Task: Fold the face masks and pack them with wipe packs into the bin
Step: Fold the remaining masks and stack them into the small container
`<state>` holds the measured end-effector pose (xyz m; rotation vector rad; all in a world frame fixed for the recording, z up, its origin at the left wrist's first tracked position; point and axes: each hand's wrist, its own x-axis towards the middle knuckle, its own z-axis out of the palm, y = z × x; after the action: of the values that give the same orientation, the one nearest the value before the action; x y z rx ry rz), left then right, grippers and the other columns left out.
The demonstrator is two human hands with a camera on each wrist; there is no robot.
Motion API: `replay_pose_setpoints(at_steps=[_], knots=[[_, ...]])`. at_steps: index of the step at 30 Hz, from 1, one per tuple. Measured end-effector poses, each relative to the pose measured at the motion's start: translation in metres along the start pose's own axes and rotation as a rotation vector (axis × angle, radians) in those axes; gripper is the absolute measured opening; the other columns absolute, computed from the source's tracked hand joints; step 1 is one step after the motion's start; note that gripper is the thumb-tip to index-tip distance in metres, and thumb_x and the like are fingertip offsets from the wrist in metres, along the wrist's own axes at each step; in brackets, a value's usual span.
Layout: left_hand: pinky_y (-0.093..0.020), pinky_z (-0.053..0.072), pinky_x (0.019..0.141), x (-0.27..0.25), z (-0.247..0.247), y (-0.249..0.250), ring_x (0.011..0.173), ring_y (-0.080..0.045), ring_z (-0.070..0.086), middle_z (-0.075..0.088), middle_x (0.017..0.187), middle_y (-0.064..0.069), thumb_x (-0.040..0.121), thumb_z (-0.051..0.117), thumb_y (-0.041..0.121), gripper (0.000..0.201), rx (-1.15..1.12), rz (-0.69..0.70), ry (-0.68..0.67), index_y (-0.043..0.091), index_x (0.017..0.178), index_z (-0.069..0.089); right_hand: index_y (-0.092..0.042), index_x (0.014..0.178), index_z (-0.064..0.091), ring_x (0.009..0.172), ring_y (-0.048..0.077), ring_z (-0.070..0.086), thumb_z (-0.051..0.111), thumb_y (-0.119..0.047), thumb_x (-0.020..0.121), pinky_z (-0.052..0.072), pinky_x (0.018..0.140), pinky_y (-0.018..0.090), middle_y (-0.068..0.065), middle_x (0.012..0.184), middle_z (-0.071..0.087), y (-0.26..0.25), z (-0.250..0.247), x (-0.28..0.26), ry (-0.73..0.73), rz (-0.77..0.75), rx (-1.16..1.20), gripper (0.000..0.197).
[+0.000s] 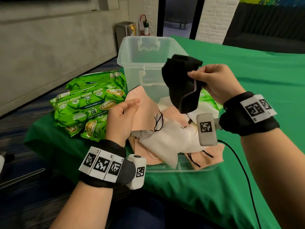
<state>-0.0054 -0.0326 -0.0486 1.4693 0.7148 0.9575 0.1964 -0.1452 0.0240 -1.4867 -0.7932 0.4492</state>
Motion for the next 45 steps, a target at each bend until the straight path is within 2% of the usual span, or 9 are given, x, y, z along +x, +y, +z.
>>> replay_pose_setpoints(at_steps=[6,12,16,20,24,27,33,37,45], knots=[[-0.041,0.045,0.099,-0.003,0.009,0.014,0.106,-0.021,0.063,0.070,0.105,-0.005,0.068,0.053,0.060,0.051,-0.115,-0.079,-0.022,0.019,0.093,0.071,-0.006,0.060,0.059,0.055,0.011,0.058,0.067,-0.016,0.066,0.049,0.060,0.020,0.001,0.058,0.063,-0.007,0.022,-0.013,-0.260,0.053,0.333,0.014],[-0.045,0.045,0.101,-0.006,0.008,0.023,0.108,-0.020,0.063,0.070,0.109,-0.005,0.065,0.053,0.067,0.059,-0.246,-0.053,-0.024,0.021,0.098,0.071,0.000,0.068,0.055,0.053,0.008,0.059,0.066,-0.015,0.068,0.049,0.058,0.016,0.000,0.057,0.064,-0.001,0.030,-0.018,-0.306,0.127,0.263,0.019],[-0.048,0.040,0.105,-0.007,0.010,0.022,0.115,-0.021,0.059,0.066,0.118,-0.008,0.073,0.058,0.062,0.064,-0.292,-0.037,-0.123,0.014,0.114,0.066,-0.003,0.062,0.055,0.050,0.006,0.057,0.060,-0.010,0.077,0.047,0.055,0.014,-0.001,0.054,0.061,0.002,0.038,-0.023,-0.318,0.120,0.325,0.016],[-0.048,0.047,0.097,-0.006,0.013,0.016,0.098,-0.021,0.067,0.073,0.095,-0.002,0.090,0.047,0.052,0.042,-0.251,-0.125,-0.079,0.025,0.077,0.075,-0.007,0.061,0.058,0.059,0.010,0.058,0.062,-0.012,0.076,0.048,0.065,0.019,0.001,0.061,0.062,-0.001,0.042,-0.024,-0.350,0.062,0.467,0.016],[-0.033,0.052,0.079,-0.006,0.014,0.016,0.092,-0.011,0.068,0.074,0.092,0.007,0.081,0.058,0.051,0.033,-0.357,-0.108,-0.130,0.022,0.084,0.073,0.000,0.065,0.054,0.056,0.012,0.054,0.070,-0.017,0.065,0.044,0.058,0.020,0.006,0.062,0.058,0.004,0.042,-0.021,-0.303,0.098,0.303,0.023],[-0.025,0.054,0.065,-0.006,0.017,0.017,0.078,-0.010,0.069,0.074,0.078,0.005,0.087,0.062,0.018,0.006,-0.374,-0.052,-0.084,0.016,0.088,0.067,-0.002,0.056,0.055,0.055,0.018,0.045,0.080,-0.014,0.066,0.040,0.056,0.023,0.009,0.057,0.050,0.013,0.043,-0.022,-0.283,0.120,0.157,0.029],[-0.036,0.049,0.095,-0.004,0.016,0.016,0.109,-0.019,0.063,0.069,0.112,-0.007,0.081,0.054,0.049,0.046,-0.476,-0.049,-0.130,0.013,0.109,0.065,-0.010,0.044,0.054,0.051,0.017,0.043,0.067,-0.003,0.077,0.036,0.049,0.021,0.001,0.047,0.051,0.017,0.042,-0.025,-0.180,0.115,0.072,0.037],[-0.031,0.054,0.080,-0.003,0.018,0.011,0.091,-0.017,0.068,0.071,0.094,-0.004,0.082,0.067,0.006,0.015,-0.238,0.024,-0.065,0.014,0.095,0.066,-0.008,0.048,0.057,0.048,0.016,0.048,0.070,-0.005,0.076,0.039,0.048,0.022,0.003,0.049,0.055,0.018,0.044,-0.026,-0.178,0.107,-0.012,0.031],[-0.031,0.050,0.095,0.003,0.009,0.006,0.109,-0.022,0.061,0.061,0.119,-0.017,0.076,0.062,-0.016,0.051,-0.201,0.104,0.014,0.015,0.114,0.047,0.012,0.075,0.062,0.052,0.016,0.044,0.065,-0.001,0.080,0.037,0.047,0.020,0.009,0.061,0.061,0.021,0.027,-0.028,-0.104,0.157,0.014,0.014]])
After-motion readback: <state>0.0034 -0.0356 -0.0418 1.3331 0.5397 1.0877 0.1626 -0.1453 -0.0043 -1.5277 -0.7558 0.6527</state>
